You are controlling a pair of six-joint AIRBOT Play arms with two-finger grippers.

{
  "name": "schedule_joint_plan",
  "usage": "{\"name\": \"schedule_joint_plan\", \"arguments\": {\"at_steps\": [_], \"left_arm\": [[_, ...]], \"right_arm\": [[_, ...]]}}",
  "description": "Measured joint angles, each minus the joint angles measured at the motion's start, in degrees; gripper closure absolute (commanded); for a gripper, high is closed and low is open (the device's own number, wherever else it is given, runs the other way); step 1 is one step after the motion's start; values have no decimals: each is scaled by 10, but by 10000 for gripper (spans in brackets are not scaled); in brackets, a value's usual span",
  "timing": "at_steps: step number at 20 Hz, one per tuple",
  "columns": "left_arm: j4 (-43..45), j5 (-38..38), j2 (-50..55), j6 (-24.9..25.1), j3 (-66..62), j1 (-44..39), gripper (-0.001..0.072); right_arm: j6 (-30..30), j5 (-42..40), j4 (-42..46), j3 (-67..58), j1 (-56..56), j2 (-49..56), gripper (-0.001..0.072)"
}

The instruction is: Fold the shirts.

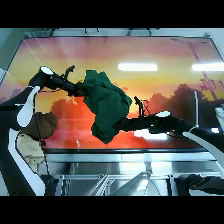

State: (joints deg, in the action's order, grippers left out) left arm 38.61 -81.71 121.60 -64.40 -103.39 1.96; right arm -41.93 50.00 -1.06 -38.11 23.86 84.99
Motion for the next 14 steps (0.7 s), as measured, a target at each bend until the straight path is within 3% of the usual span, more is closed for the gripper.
{"name": "schedule_joint_plan", "arguments": {"at_steps": [5,9,14], "left_arm": [[-135,-94,-88,6,-34,33,707],[-322,-141,-239,28,-28,61,707],[-420,-146,-464,53,-26,67,688]], "right_arm": [[3,130,-4,-10,-115,-123,685],[10,276,-128,-44,-281,-279,684],[-31,379,-214,-94,-422,-436,684]]}}
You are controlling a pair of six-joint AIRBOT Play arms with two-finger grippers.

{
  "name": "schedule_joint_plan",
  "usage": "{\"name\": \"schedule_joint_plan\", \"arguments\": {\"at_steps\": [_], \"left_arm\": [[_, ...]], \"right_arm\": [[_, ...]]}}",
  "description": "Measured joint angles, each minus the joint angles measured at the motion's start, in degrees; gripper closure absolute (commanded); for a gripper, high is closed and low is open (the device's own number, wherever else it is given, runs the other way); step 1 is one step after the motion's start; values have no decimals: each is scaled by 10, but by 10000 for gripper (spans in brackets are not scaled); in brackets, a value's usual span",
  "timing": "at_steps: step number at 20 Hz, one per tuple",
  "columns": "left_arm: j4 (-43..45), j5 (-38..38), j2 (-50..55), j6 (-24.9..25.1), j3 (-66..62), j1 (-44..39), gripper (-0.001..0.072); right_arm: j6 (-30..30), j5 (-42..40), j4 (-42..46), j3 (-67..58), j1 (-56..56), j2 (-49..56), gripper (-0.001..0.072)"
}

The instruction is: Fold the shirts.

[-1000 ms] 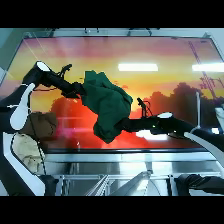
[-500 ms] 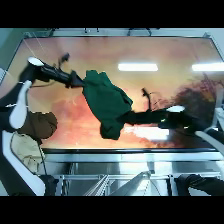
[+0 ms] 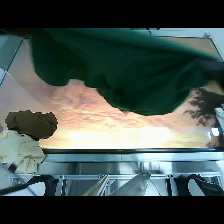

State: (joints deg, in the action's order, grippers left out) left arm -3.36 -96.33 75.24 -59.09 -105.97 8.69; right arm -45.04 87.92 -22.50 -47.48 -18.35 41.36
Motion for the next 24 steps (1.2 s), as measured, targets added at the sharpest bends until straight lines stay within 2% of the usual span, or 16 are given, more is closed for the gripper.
{"name": "schedule_joint_plan", "arguments": {"at_steps": [3,7,10,14,15,16,17,19,23,24], "left_arm": [[73,42,-117,14,1,0,687],[196,82,-176,1,52,0,687],[238,97,-142,3,128,-8,690],[259,130,-7,48,200,-29,699],[259,141,35,56,202,-33,678],[259,150,79,63,199,-38,484],[259,155,127,67,187,-42,337],[261,155,214,62,146,-44,-7],[261,91,325,6,45,-21,-2],[261,68,340,-13,28,-12,-2]], "right_arm": [[-9,-8,11,-12,-27,-56,684],[-31,-79,144,-16,-21,-65,684],[-41,-137,242,-17,33,-24,684],[-61,-235,360,-11,132,92,673],[-64,-263,382,-10,151,132,579],[-66,-290,395,-10,164,170,354],[-68,-319,407,-12,171,212,215],[-71,-355,423,-23,168,283,203],[-65,-318,454,-55,105,360,199],[-65,-301,471,-59,84,369,110]]}}
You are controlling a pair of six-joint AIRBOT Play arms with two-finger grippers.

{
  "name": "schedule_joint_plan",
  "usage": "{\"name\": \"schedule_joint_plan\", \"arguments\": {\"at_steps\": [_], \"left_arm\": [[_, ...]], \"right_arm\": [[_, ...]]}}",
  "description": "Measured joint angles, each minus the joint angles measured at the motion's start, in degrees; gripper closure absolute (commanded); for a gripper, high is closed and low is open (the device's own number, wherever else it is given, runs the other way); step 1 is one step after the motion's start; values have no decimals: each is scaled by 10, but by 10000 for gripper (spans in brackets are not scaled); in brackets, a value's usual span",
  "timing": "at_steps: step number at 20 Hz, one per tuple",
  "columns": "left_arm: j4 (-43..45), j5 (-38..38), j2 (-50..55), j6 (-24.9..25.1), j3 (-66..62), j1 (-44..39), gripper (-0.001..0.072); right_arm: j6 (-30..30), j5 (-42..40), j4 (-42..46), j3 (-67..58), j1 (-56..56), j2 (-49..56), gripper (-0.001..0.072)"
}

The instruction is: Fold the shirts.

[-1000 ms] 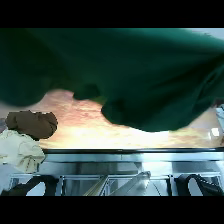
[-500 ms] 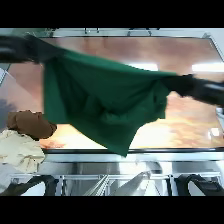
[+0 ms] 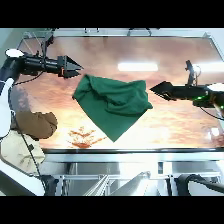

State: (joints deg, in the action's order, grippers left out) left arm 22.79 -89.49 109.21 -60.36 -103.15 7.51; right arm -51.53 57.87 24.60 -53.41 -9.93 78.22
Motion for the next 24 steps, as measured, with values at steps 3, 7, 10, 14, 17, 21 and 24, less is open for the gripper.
{"name": "schedule_joint_plan", "arguments": {"at_steps": [3,7,10,14,17,21,24], "left_arm": [[17,-62,14,-45,8,12,-2],[115,-90,-10,-75,127,-22,-2],[191,-59,-24,-93,210,-65,-1],[235,-1,-19,-121,252,-115,1],[244,19,5,-150,231,-144,120],[284,43,52,-189,165,-175,709],[305,43,66,-203,122,-189,704]], "right_arm": [[-23,35,63,-5,-38,15,68],[-49,61,114,1,-21,37,68],[-56,53,124,3,31,60,69],[-48,17,77,3,99,88,70],[-24,-6,18,3,124,97,78],[-8,-17,-23,2,135,101,511],[-3,-1,-35,0,136,102,684]]}}
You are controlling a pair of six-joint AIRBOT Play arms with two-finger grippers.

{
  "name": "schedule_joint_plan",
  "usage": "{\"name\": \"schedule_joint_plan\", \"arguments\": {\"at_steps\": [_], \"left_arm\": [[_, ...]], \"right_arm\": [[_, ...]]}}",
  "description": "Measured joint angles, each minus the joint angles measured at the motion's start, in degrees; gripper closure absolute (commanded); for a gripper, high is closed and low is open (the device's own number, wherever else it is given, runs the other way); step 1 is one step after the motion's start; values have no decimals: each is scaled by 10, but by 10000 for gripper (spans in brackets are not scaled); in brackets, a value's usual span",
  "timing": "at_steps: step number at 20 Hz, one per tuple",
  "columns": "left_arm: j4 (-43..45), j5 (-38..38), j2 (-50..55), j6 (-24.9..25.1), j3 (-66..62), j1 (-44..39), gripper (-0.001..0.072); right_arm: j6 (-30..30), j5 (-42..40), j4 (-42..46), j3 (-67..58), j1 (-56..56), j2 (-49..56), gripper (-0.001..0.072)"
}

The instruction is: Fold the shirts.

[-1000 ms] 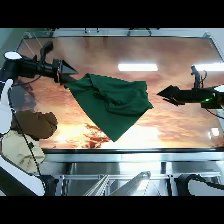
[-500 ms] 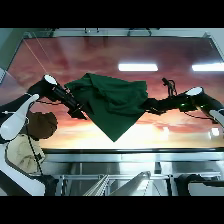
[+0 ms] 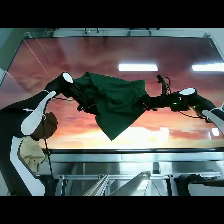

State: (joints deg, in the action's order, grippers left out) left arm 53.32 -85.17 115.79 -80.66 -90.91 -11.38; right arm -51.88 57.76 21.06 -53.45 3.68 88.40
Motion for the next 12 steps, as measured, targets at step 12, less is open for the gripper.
{"name": "schedule_joint_plan", "arguments": {"at_steps": [12], "left_arm": [[22,-113,-281,5,-199,90,686]], "right_arm": [[46,186,-254,-137,-232,-246,684]]}}
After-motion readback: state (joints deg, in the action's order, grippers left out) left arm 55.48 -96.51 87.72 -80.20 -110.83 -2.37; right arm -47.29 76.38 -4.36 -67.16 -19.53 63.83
